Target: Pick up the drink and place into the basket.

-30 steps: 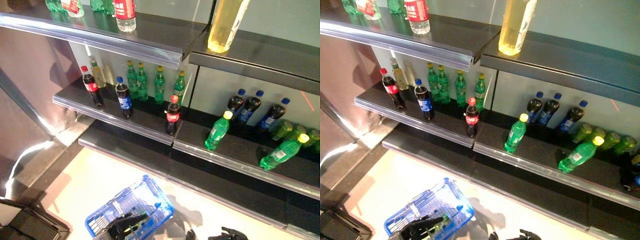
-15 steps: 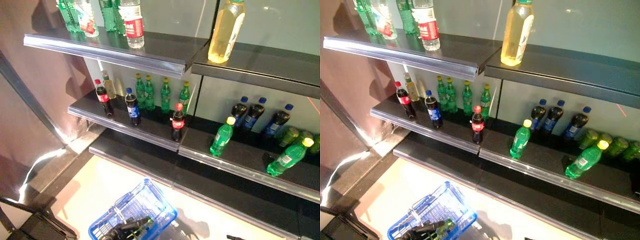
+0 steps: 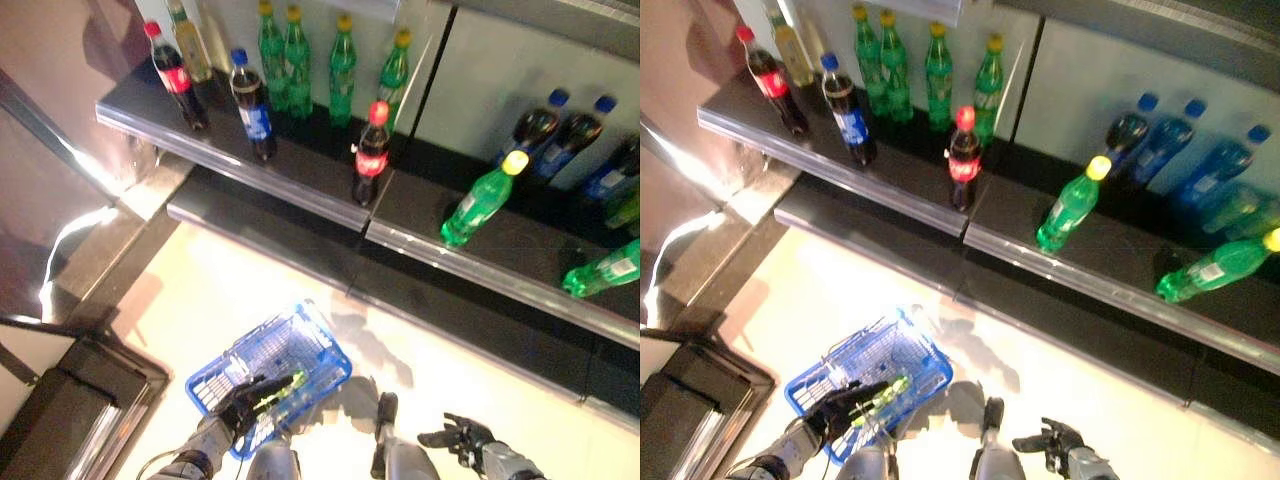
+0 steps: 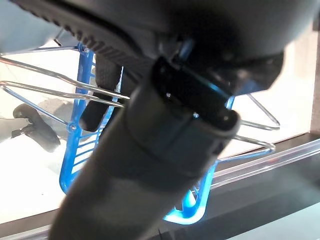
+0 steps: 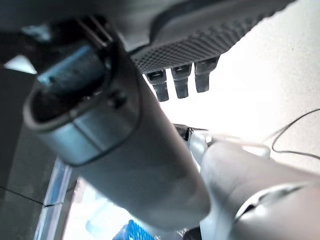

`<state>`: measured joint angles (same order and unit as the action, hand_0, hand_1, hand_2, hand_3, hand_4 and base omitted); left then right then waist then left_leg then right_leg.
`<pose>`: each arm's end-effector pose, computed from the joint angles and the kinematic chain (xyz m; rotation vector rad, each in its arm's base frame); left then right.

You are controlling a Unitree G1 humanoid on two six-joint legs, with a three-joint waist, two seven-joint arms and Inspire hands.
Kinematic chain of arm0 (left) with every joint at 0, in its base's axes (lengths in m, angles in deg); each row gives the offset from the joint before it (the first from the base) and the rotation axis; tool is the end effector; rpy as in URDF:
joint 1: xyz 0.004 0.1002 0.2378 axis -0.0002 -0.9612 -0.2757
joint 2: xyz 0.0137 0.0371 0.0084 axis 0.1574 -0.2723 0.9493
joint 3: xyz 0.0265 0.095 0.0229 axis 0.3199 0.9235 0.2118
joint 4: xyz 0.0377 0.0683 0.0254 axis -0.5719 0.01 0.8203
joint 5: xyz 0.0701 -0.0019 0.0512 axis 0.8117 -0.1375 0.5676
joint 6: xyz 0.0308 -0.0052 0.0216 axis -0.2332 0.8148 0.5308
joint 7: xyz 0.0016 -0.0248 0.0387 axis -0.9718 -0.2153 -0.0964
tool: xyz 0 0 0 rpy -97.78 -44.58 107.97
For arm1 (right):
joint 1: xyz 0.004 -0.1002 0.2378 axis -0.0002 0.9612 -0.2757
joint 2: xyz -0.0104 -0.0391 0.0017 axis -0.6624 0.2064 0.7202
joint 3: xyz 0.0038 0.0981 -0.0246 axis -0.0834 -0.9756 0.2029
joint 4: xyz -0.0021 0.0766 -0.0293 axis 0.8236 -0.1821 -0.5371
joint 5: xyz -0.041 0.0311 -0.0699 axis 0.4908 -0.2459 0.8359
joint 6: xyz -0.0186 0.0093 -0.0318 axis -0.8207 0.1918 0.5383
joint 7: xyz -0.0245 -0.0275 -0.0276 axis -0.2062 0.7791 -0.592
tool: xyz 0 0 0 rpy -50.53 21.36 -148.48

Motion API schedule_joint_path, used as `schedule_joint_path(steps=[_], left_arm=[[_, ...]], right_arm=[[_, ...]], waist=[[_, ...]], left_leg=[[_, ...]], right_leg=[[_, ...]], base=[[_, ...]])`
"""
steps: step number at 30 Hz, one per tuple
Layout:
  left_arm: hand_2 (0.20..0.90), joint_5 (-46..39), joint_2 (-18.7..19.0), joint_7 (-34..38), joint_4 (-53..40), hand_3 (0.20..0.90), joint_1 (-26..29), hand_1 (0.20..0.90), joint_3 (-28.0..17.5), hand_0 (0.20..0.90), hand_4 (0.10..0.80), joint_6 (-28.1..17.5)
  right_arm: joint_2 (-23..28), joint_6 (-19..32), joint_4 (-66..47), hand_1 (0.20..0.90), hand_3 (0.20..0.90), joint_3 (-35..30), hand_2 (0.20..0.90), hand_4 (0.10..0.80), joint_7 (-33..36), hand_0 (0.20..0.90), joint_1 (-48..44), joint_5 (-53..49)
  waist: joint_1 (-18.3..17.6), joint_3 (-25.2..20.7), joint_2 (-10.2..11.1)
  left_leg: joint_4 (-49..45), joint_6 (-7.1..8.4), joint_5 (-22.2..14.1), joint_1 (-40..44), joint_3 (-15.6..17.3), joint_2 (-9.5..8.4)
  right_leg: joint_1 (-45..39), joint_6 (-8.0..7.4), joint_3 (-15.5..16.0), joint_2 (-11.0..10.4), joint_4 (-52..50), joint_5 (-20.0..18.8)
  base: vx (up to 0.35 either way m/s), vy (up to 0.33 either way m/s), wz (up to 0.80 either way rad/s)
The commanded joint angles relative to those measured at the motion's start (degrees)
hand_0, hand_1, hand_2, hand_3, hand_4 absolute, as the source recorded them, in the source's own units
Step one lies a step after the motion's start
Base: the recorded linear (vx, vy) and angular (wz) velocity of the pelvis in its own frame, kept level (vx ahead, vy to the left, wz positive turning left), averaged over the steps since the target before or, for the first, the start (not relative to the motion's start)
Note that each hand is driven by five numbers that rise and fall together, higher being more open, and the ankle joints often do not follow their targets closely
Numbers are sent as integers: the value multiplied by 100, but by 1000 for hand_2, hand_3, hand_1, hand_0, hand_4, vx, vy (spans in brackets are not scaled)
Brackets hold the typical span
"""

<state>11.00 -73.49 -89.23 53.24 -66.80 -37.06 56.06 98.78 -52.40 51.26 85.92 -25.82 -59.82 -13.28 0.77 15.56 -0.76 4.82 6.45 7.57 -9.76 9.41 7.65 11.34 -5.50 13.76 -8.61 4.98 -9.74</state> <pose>0.1586 0.2134 -0.0721 -0.5005 0.8491 0.1754 0.1291 -0.2433 -0.0780 -0.1449 1.0806 -0.1026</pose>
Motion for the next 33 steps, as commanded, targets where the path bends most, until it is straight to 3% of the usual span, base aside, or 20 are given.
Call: schedule_joint_path(steps=[1, 4, 11, 15, 21, 25, 33], left_arm=[[300, -247, 276, -55, 156, 200, 271, 300, 222, 300, 100, -95], [300, -369, 321, -60, 167, 200, 455, 300, 291, 300, 100, -88], [300, -525, 350, -101, 76, 200, 640, 300, 420, 300, 100, -170], [300, -478, 445, 21, -74, 200, 671, 300, 450, 300, 100, -120], [300, -450, 494, 76, -354, 200, 374, 300, 415, 300, 100, -138], [300, -551, 455, 30, -393, 200, 267, 300, 430, 300, 100, -245], [300, -628, 404, -75, -241, 200, 322, 300, 410, 300, 100, -364]], right_arm=[[242, 179, -102, 900, 900, 362, 900, 800, 34, 900, -291, -289], [288, 475, -245, 900, 900, 428, 900, 800, 29, 900, -380, -372], [416, 1451, -787, 900, 900, 556, 900, 800, 20, 900, -659, -731], [505, 1869, -1995, 900, 900, 775, 900, 800, 250, 900, -821, -662], [748, 1649, -4602, 900, 900, 982, 900, 800, 740, 900, -717, 190], [1024, 1727, -5674, 900, 900, 990, 900, 800, 654, 900, -926, 406], [1327, 1789, -6574, 900, 900, 971, 900, 800, 682, 900, -1445, 427]], waist=[[71, 299, 119], [97, 436, 166], [128, 607, 210], [129, 588, 260], [30, 609, 323], [-13, 624, 297], [-17, 734, 249]], left_leg=[[18, -102, -69, -380, -420, -294], [-297, -116, -72, -578, -495, -333], [-1736, -128, -537, -1362, -731, -402], [-2126, -202, -732, -1598, -765, -389], [-2234, -282, -863, -1528, -697, -382], [-1966, -298, -778, -1371, -623, -363], [-1733, -265, -691, -1237, -506, -340]], right_leg=[[79, -244, -316, 15, -240, 351], [295, -168, -370, 13, -629, 507], [885, -125, -370, -195, -1741, 905], [1217, -171, -391, -281, -2238, 1052], [1304, -223, -512, -280, -2436, 1112], [1228, -268, -528, -241, -2288, 1080], [1058, -278, -474, -243, -2064, 1070]], base=[[-124, -31, 8], [-155, -52, 3], [-136, -28, 8], [-81, -48, 11], [-10, -11, 7], [-3, 19, 1], [-8, 11, -1]])
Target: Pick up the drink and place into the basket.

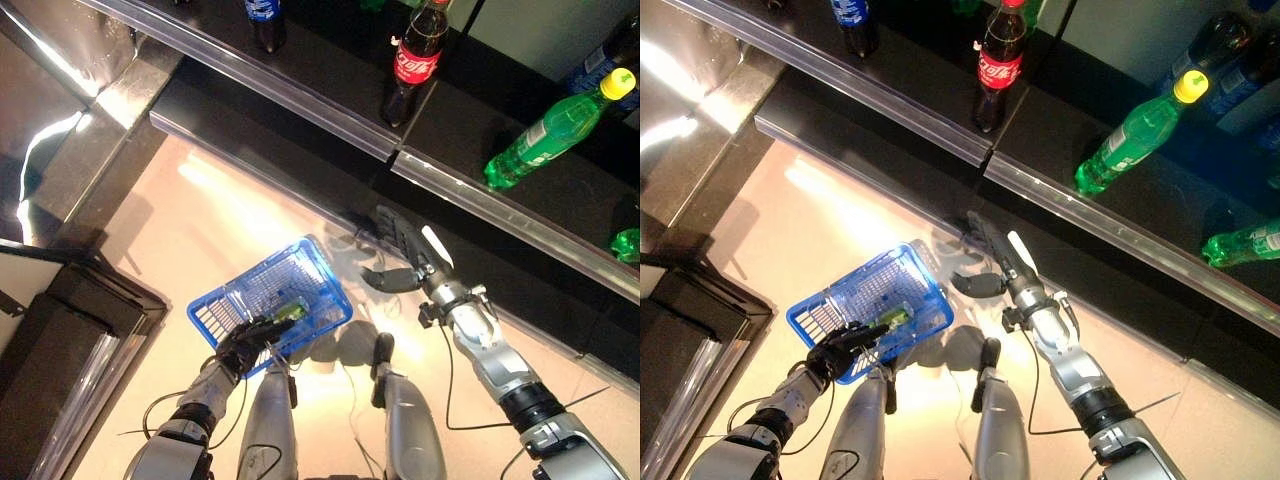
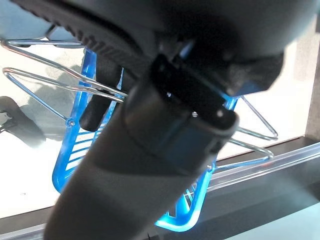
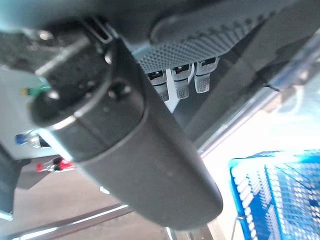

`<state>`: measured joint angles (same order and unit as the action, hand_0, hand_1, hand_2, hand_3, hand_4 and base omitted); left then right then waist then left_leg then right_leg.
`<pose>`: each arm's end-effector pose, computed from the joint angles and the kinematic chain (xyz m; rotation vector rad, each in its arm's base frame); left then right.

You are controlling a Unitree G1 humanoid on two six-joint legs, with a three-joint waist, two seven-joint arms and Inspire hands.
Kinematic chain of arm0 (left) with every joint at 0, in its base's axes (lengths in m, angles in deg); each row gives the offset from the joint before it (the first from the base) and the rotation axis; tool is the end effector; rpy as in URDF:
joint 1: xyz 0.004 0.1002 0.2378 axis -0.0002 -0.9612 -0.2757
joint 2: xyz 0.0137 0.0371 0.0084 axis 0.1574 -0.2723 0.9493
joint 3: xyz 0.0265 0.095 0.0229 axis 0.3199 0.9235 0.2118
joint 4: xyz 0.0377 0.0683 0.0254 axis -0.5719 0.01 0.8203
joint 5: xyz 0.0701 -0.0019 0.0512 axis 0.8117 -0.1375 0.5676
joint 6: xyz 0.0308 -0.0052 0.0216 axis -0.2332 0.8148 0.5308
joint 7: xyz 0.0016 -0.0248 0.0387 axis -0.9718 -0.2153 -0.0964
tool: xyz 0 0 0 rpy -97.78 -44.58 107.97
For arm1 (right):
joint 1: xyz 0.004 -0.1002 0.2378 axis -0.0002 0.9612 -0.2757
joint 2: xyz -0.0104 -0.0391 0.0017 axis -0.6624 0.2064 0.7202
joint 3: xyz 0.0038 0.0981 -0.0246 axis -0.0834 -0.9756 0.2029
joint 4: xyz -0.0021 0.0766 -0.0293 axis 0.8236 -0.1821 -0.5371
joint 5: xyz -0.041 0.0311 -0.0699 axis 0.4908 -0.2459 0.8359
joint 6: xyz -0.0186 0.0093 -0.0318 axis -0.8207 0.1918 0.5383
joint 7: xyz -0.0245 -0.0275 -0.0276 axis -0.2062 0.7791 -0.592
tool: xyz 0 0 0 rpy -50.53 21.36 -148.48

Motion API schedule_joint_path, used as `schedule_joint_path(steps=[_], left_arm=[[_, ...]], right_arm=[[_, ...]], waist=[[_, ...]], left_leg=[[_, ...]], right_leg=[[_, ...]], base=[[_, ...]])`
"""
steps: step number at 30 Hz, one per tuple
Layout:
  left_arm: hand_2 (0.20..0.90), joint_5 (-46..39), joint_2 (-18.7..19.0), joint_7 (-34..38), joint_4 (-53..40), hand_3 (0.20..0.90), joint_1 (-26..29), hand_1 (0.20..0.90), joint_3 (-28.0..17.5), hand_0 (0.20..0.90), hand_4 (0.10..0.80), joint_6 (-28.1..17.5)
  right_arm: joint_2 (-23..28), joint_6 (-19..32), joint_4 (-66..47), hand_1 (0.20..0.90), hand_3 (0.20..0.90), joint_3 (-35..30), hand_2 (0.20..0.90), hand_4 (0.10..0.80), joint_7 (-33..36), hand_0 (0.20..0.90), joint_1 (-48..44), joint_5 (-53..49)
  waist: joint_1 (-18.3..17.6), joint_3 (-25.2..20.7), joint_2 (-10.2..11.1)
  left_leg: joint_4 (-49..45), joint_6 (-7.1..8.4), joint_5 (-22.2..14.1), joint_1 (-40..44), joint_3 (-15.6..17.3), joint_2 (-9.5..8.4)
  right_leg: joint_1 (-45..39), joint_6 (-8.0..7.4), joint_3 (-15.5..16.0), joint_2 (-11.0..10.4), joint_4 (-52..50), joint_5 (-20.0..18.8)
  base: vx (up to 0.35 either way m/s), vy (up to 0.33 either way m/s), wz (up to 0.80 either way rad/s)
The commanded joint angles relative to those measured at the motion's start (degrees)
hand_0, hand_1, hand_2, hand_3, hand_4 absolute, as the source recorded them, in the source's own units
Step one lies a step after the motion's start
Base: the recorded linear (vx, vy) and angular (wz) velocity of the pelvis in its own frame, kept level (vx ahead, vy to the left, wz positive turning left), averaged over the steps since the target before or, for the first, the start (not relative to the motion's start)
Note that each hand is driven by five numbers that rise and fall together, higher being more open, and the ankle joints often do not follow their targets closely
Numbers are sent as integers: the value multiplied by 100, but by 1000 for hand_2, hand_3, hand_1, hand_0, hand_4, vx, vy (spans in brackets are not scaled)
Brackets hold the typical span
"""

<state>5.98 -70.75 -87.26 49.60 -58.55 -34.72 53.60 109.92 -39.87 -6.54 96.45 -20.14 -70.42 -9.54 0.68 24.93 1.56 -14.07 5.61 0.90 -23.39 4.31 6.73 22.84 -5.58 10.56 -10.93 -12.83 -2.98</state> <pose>0.2130 0.2169 -0.0362 -0.4873 0.6220 0.1425 0.2524 -0.1832 0.0896 -0.4035 -0.2233 0.3019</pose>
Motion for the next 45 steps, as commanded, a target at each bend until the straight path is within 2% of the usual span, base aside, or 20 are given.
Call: schedule_joint_path(steps=[1, 8, 17, 27, 33, 45], left_arm=[[300, -117, 137, -285, 125, 200, -495, 300, 172, 300, 100, -113], [300, -108, 88, -335, 88, 200, -586, 300, 116, 300, 100, -136], [300, 12, 112, -296, -7, 200, -636, 300, 107, 300, 100, -42], [300, 126, 114, -247, -138, 200, -681, 300, 100, 300, 100, 42], [300, 33, 99, -169, -139, 200, -684, 300, 108, 300, 100, 99], [300, 96, 209, 14, 247, 200, -737, 300, -157, 300, 100, 162]], right_arm=[[272, 499, -967, 900, 900, -133, 900, 800, 160, 900, -440, 16], [496, 831, -1482, 900, 900, -531, 900, 800, 436, 900, -546, -104], [635, 1346, -1499, 900, 900, -1039, 900, 800, 761, 900, -745, -564], [634, 1539, -1161, 900, 900, -1440, 900, 800, 1018, 900, -1053, -1094], [653, 1595, -1019, 900, 900, -1527, 900, 800, 1206, 900, -1236, -1094], [694, 1543, -1018, 900, 900, -1542, 900, 800, 1457, 900, -1429, -1153]], waist=[[-11, -180, 18], [-23, -108, -22], [33, -42, -10], [125, 48, -10], [165, 82, -10], [242, 109, 49]], left_leg=[[129, -182, -42, 138, 8, -260], [26, -180, -117, 245, 28, -272], [-22, -215, -179, 341, 43, -253], [-82, -261, -252, 395, 19, -270], [-106, -287, -267, 399, 0, -290], [-27, -328, -248, 430, -19, -320]], right_leg=[[-125, -263, -148, -13, -267, 400], [-299, -218, -135, -42, -250, 444], [-434, -213, -60, -60, -249, 451], [-495, -213, 6, -58, -317, 485], [-520, -214, 41, -63, -303, 464], [-537, -230, 89, -23, -273, 442]], base=[[0, 0, 0], [28, 11, 1], [25, -19, 0], [14, -8, 1], [0, 0, 0], [11, -6, 2]])
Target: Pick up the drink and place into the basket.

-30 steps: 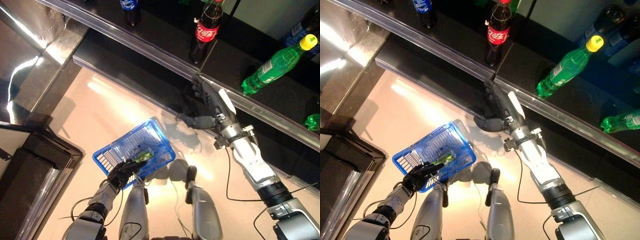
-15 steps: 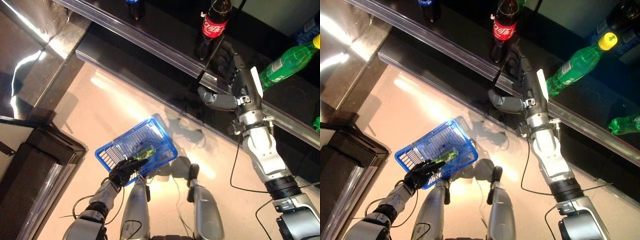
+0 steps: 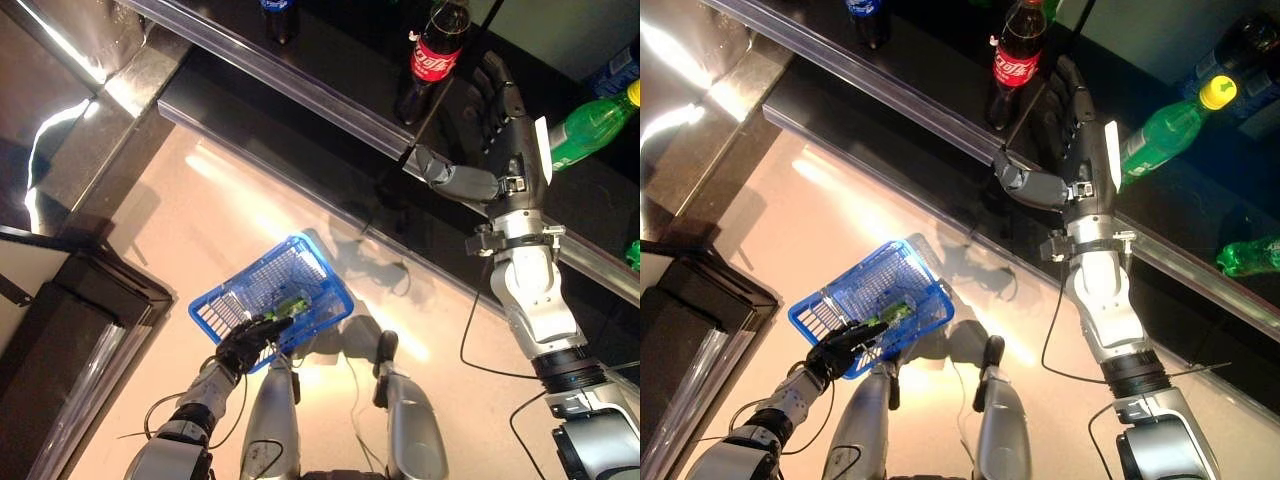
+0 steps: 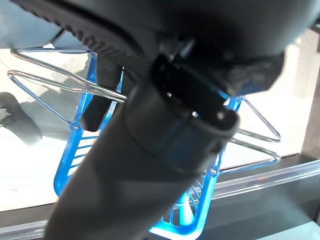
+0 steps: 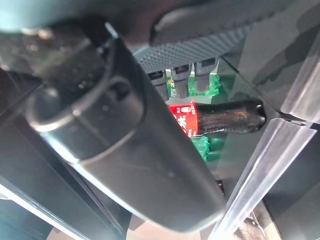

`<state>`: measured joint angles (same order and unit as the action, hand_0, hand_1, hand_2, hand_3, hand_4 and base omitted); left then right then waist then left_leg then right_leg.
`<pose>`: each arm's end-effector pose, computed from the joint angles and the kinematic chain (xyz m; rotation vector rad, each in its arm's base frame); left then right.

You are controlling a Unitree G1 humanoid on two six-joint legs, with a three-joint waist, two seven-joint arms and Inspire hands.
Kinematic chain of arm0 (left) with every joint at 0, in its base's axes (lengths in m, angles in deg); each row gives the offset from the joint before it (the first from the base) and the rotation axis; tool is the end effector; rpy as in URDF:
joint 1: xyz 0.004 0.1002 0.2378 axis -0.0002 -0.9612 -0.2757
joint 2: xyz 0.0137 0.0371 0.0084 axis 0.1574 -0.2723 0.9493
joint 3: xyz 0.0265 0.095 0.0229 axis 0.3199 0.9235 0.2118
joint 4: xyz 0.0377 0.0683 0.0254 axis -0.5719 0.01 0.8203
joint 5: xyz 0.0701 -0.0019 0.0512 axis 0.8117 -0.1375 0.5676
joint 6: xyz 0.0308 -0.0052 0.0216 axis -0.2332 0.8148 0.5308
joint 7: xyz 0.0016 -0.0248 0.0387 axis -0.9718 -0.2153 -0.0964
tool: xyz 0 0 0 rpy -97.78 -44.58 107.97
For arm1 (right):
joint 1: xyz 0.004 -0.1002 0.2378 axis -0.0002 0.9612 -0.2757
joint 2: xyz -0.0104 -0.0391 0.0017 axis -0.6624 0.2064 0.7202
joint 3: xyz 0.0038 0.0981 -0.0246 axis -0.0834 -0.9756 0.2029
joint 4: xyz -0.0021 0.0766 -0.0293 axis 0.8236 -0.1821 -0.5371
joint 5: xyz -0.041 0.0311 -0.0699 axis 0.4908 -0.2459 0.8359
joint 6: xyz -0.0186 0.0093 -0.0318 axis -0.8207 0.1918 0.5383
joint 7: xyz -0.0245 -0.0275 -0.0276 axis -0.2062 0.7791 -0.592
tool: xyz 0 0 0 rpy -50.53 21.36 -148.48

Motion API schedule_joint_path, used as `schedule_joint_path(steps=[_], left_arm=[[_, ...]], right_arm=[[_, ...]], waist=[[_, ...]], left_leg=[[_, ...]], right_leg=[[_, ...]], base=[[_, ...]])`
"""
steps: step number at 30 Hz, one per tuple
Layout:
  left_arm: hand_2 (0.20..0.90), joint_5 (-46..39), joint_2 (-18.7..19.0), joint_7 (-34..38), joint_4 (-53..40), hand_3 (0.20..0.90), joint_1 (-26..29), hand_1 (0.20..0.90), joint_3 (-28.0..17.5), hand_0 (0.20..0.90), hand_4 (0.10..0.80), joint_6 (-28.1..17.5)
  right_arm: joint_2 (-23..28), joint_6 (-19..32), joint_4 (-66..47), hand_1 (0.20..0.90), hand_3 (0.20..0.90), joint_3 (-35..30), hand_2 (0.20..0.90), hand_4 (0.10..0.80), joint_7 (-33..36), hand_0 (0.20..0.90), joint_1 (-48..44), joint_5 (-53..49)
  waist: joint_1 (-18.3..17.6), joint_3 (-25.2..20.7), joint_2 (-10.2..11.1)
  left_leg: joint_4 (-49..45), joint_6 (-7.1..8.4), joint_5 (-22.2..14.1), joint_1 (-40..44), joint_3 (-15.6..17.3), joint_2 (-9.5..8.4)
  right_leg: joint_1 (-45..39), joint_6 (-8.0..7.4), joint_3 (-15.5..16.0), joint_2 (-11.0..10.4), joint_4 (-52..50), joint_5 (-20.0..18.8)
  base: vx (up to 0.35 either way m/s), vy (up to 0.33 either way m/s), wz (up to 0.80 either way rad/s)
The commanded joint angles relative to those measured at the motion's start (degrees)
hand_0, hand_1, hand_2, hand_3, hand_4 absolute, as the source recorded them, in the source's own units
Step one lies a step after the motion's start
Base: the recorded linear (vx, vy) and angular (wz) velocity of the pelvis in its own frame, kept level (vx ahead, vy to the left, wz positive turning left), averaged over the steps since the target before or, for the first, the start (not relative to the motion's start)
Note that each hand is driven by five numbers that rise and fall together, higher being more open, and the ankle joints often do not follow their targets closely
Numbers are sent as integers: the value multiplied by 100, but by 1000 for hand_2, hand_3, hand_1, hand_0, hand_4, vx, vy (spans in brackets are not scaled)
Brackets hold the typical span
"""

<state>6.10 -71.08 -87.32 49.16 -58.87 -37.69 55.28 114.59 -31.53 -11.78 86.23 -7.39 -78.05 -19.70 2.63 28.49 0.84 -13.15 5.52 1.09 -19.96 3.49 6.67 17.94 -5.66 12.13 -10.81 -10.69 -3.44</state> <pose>0.2120 0.2182 -0.0366 -0.5329 0.6279 0.1642 0.2663 -0.2079 0.1666 -0.1788 -0.6546 -0.0259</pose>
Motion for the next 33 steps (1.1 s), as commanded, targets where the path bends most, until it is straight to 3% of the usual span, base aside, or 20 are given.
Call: schedule_joint_path(steps=[1, 33], left_arm=[[300, 86, 229, 32, 277, 200, -704, 300, 146, 300, 100, -6], [300, 95, 171, 81, 83, 200, -658, 300, 429, 300, 100, 91]], right_arm=[[213, 709, -486, 900, 900, -523, 900, 800, 200, 900, -679, -134], [258, 72, 214, 900, 900, -385, 900, 800, 442, 900, -1648, -720]], waist=[[52, -240, 119], [233, -245, 20]], left_leg=[[-111, -320, -265, 88, 60, -320], [205, -399, -197, 317, 35, -475]], right_leg=[[-45, -221, -68, -33, -486, 486], [-224, -259, 39, -68, -237, 329]], base=[[0, 0, 0], [0, 4, 1]])
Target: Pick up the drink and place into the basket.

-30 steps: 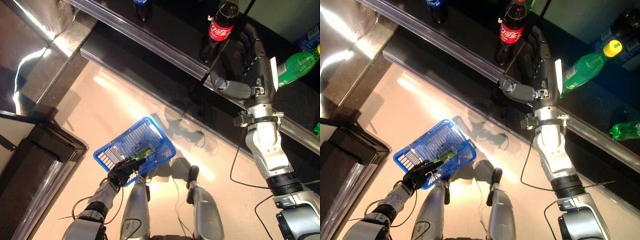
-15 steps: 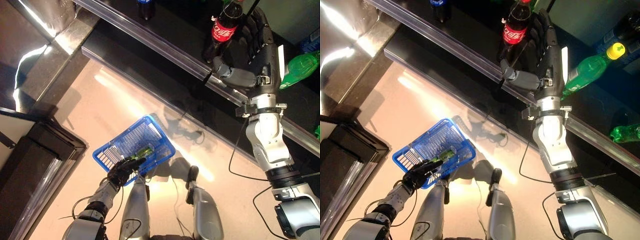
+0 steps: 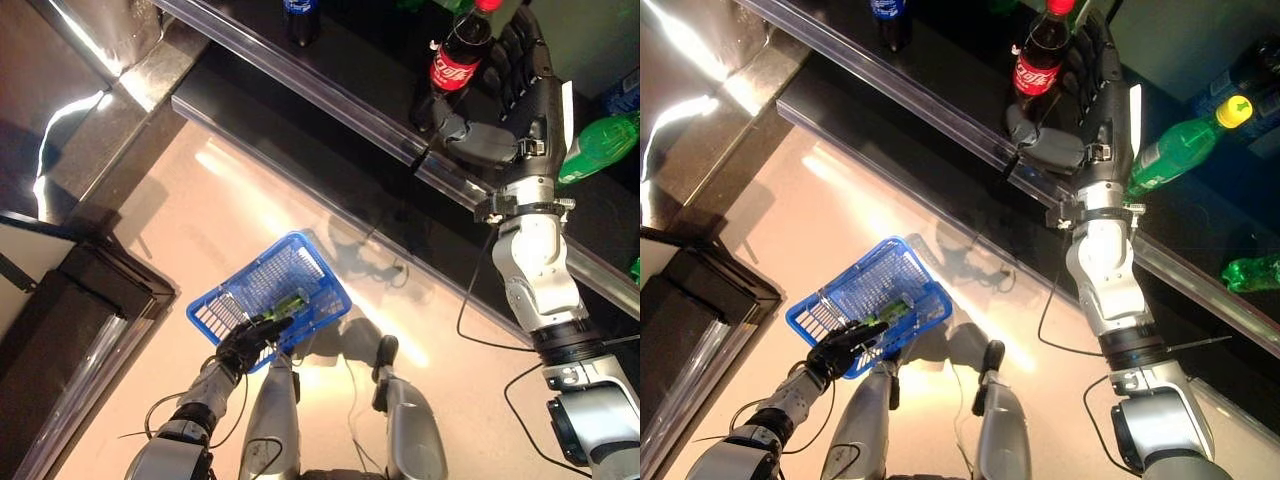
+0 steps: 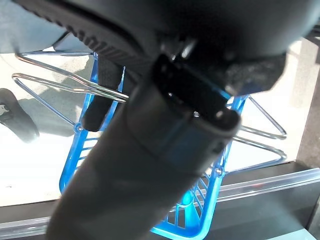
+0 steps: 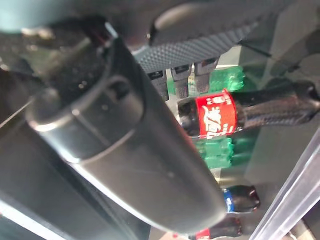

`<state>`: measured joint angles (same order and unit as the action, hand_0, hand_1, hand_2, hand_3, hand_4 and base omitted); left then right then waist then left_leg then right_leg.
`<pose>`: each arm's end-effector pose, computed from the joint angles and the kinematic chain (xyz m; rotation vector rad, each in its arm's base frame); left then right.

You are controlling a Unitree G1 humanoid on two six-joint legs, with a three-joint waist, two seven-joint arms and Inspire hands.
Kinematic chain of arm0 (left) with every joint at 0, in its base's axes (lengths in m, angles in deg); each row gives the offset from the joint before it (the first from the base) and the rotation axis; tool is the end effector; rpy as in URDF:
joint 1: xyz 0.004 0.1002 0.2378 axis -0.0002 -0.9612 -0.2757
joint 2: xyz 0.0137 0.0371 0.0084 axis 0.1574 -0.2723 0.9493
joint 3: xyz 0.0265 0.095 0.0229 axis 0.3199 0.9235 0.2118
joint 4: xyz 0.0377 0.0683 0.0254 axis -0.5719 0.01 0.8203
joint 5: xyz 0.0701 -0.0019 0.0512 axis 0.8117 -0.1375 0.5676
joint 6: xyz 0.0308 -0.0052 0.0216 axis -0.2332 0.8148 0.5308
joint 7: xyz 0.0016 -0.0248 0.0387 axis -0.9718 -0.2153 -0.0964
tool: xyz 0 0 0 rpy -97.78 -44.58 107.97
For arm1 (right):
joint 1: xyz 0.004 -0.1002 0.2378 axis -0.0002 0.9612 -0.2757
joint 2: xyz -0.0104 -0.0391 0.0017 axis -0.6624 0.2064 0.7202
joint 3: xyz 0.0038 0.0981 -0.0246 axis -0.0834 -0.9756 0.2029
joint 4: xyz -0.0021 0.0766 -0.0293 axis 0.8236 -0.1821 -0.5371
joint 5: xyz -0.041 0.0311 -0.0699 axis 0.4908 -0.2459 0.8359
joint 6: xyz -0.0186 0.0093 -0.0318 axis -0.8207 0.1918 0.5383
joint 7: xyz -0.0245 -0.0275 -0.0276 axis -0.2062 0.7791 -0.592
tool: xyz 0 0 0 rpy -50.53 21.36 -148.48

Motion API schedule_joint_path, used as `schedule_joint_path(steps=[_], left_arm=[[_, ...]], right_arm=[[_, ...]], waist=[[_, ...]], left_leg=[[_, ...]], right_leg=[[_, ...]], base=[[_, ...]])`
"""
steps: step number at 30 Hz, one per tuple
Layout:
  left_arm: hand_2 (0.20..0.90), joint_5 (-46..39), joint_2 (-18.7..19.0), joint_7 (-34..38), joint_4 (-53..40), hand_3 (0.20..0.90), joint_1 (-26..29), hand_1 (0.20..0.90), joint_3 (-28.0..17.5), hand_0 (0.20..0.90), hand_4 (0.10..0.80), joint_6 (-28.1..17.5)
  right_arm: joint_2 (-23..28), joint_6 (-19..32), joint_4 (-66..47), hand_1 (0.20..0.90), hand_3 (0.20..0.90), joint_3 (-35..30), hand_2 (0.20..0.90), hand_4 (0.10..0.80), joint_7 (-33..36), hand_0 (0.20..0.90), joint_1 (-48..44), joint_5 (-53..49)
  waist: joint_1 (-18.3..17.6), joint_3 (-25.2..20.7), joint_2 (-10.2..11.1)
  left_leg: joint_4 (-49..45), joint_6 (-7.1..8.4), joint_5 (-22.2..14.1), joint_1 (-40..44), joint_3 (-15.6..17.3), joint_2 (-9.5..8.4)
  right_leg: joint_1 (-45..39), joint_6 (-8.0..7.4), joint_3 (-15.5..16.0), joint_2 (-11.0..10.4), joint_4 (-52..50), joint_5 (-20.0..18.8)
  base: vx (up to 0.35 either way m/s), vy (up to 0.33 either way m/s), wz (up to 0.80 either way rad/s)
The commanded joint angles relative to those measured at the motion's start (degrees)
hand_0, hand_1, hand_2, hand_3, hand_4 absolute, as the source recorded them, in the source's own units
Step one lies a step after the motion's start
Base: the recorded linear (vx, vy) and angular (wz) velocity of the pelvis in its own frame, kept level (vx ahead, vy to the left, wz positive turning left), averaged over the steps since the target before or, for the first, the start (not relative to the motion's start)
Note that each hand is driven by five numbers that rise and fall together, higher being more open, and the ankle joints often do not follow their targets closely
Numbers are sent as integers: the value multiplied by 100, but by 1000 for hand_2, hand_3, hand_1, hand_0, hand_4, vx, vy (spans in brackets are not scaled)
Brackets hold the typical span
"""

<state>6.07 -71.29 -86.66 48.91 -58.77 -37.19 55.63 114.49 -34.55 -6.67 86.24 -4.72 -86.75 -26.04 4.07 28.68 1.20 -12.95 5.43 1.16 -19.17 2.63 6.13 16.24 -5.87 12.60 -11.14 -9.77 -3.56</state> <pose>0.2128 0.2159 -0.0365 -0.5286 0.6365 0.1627 0.2863 -0.2065 0.1936 -0.0632 -0.6572 -0.0969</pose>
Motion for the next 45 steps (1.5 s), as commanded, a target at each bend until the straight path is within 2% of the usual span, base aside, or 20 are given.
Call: schedule_joint_path(steps=[1, 6, 15, 31, 45], left_arm=[[300, 100, 193, 18, 105, 200, -668, 300, 384, 300, 100, 57], [300, 63, 231, 30, 72, 200, -645, 300, 455, 300, 100, 89], [300, 75, 327, 20, 53, 200, -620, 300, 563, 300, 100, 127], [300, 80, 447, 8, -17, 200, -554, 300, 777, 300, 100, 191], [300, 103, 514, -49, -7, 200, -532, 300, 887, 300, 100, 201]], right_arm=[[279, 359, -255, 900, 900, -380, 900, 800, 198, 900, -801, -75], [443, 176, 191, 900, 900, -296, 900, 800, 315, 900, -1085, -126], [733, 132, 1103, 900, 900, -62, 900, 800, 357, 900, -1476, -251], [926, -76, 2328, 900, 900, 556, 900, 800, 302, 900, -2397, -279], [966, -330, 2911, 900, 900, 985, 900, 800, 235, 900, -2935, -235]], waist=[[95, -264, -14], [142, -267, -7], [254, -270, 18], [431, -271, 11], [552, -297, 21]], left_leg=[[187, -392, -205, 241, 122, -423], [187, -399, -211, 246, 106, -435], [195, -410, -214, 248, 48, -446], [275, -421, -206, 278, -48, -479], [333, -431, -188, 306, -102, -513]], right_leg=[[-58, -240, -7, -35, -325, 337], [-71, -257, 16, -46, -295, 296], [-114, -272, 98, -67, -271, 258], [-131, -289, 183, -72, -235, 211], [-175, -291, 257, -89, -196, 177]], base=[[0, 0, 0], [1, 1, 1], [1, 1, 4], [-3, -5, 3], [0, 0, 1]])
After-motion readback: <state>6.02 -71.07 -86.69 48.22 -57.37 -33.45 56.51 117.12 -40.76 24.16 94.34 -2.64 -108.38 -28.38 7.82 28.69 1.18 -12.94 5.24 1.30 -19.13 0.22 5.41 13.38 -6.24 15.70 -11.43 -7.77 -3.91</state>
